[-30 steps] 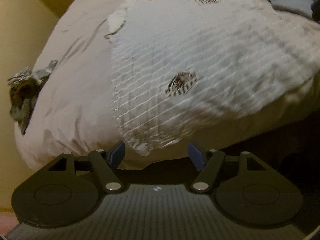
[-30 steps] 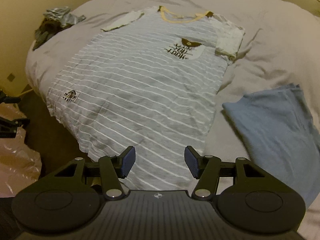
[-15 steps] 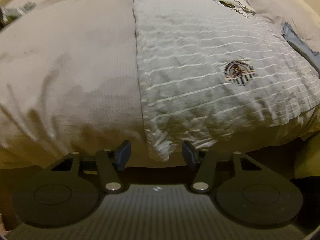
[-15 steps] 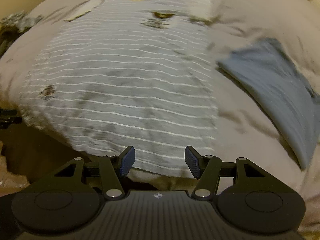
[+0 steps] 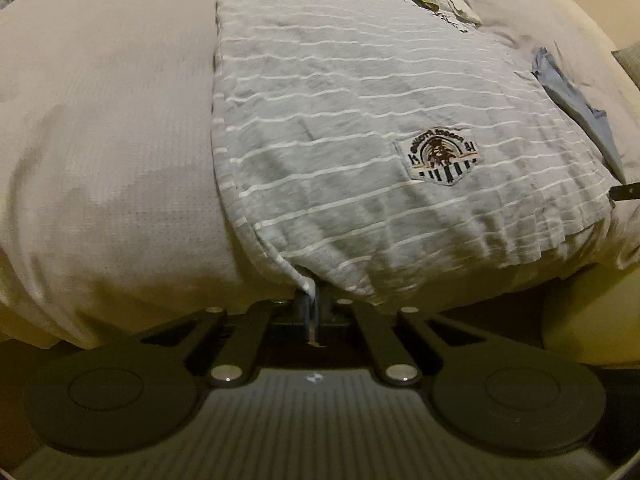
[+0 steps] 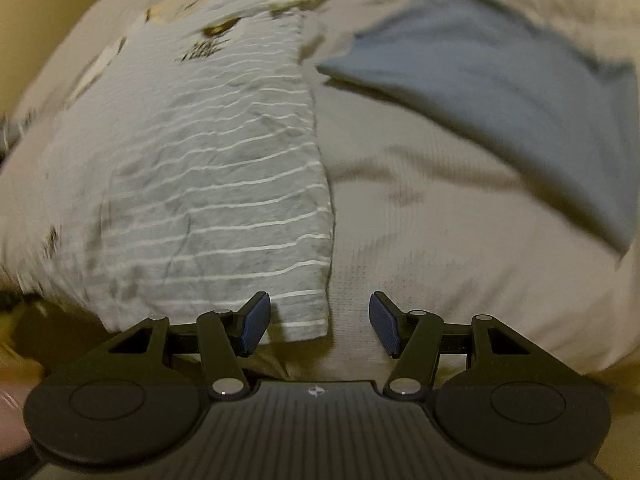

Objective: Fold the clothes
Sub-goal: 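Grasp the shirt hem with the left gripper while the right gripper grasps it too, then lift the hem with both grippers and fold it over toward the collar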

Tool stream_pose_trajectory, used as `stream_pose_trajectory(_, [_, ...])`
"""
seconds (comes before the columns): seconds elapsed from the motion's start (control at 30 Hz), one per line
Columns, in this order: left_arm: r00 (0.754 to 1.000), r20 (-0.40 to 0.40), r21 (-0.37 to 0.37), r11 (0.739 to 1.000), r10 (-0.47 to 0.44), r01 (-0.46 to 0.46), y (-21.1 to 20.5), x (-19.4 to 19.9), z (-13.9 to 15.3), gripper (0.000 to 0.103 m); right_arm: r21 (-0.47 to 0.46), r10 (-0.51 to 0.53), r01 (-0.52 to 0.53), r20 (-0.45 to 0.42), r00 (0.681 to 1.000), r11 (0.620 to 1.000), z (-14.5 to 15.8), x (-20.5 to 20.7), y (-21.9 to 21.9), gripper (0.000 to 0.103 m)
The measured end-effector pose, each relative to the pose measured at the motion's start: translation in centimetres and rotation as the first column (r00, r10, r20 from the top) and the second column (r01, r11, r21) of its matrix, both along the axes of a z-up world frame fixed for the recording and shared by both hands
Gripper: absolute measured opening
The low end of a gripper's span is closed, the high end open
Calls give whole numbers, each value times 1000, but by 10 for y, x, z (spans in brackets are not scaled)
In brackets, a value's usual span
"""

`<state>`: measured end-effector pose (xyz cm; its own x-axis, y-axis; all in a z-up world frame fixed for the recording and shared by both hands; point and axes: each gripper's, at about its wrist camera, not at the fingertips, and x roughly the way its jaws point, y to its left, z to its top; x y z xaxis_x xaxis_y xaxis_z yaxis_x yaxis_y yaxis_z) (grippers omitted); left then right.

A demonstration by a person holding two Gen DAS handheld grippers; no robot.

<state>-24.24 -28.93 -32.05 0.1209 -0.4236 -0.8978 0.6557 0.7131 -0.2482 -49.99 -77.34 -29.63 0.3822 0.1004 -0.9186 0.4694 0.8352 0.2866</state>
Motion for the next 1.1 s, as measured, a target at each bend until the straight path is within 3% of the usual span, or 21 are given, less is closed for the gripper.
stream_pose_trajectory(0.03, [1000,-7,0,1000,1,-1,0,0,2,0,40,-22,21,13,1000,999,-6,-1,-5,56])
stream_pose_trajectory(0.1, [999,-35,-12,1000,7,-8,2,2,8,0,145,-76,70,34,997,987,-14,-2,-14,39])
stream_pose_trajectory(0.17, [997,-75,-32,999,20,-22,5,5,14,0,225,-102,93,28,994,970,-16,-1,-19,14])
stream_pose_trajectory(0.23, [991,-132,-74,996,34,-44,10,10,23,0,265,-114,108,7,993,958,-11,0,-22,6])
stream_pose_trajectory(0.43, [984,-168,-218,971,64,-100,18,37,77,0,260,-116,102,41,992,960,50,22,-16,6])
stream_pose_trajectory(0.6, [976,-165,-340,920,143,-192,20,81,114,0,201,-198,170,128,972,965,99,55,-18,6])
stream_pose_trajectory(0.73, [942,-202,-381,864,269,-329,16,131,132,0,176,-259,228,179,949,957,119,85,-30,6])
stream_pose_trajectory(0.87, [902,-246,-380,821,355,-427,5,174,142,0,212,-319,276,204,926,937,123,117,-57,6])
stream_pose_trajectory(1.1, [842,-276,-325,779,464,-536,-32,240,140,0,231,-307,257,218,926,939,112,187,-100,6])
